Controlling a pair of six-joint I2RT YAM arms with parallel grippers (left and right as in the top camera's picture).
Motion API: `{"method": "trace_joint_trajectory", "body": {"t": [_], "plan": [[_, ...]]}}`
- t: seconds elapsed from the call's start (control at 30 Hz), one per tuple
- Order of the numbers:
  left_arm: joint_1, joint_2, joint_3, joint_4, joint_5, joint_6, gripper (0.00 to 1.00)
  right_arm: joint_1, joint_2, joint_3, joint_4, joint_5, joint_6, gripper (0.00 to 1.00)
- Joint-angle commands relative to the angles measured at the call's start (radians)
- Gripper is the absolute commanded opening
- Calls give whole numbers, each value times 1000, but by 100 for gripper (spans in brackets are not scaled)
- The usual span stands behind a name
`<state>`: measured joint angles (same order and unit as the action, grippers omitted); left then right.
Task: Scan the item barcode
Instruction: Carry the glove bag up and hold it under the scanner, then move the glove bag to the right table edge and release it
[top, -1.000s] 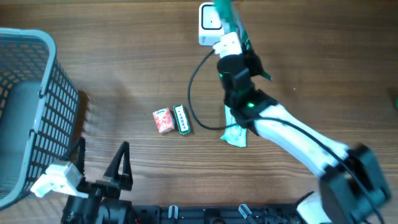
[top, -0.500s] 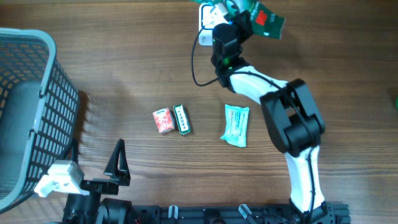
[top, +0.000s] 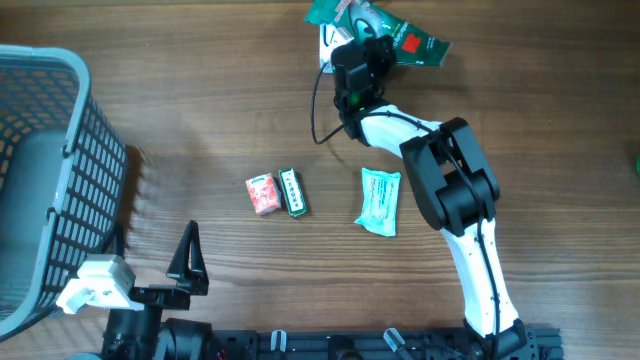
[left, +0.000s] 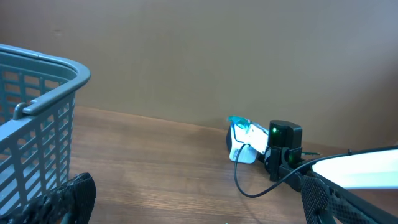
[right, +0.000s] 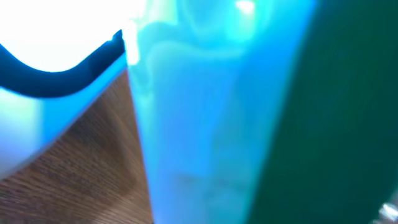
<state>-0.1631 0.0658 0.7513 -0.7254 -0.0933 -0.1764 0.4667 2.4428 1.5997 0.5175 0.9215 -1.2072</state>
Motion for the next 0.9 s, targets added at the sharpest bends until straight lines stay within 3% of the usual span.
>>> {"method": "trace_joint_trajectory", "body": {"t": [0.0, 0.17, 0.33, 0.47, 0.6, 0.87], "plan": [[3, -9, -7, 3, -14, 16, 100, -8, 22, 21, -27, 22, -45, 4], [3, -9, -7, 3, -13, 16, 100, -8, -15, 21, -50, 49, -24, 4], [3, -9, -7, -37, -13, 13, 100, -80, -245, 20, -280, 33, 206, 4], [3, -9, -7, -80, -13, 13, 100, -225, -391, 20, -550, -53, 451, 4], [3, -9, -7, -119, -13, 13, 100, -426, -401, 13, -755, -161, 639, 4], [3, -9, -7, -318, -13, 13, 100, -760, -370, -52, -865, -394, 935, 4]]}}
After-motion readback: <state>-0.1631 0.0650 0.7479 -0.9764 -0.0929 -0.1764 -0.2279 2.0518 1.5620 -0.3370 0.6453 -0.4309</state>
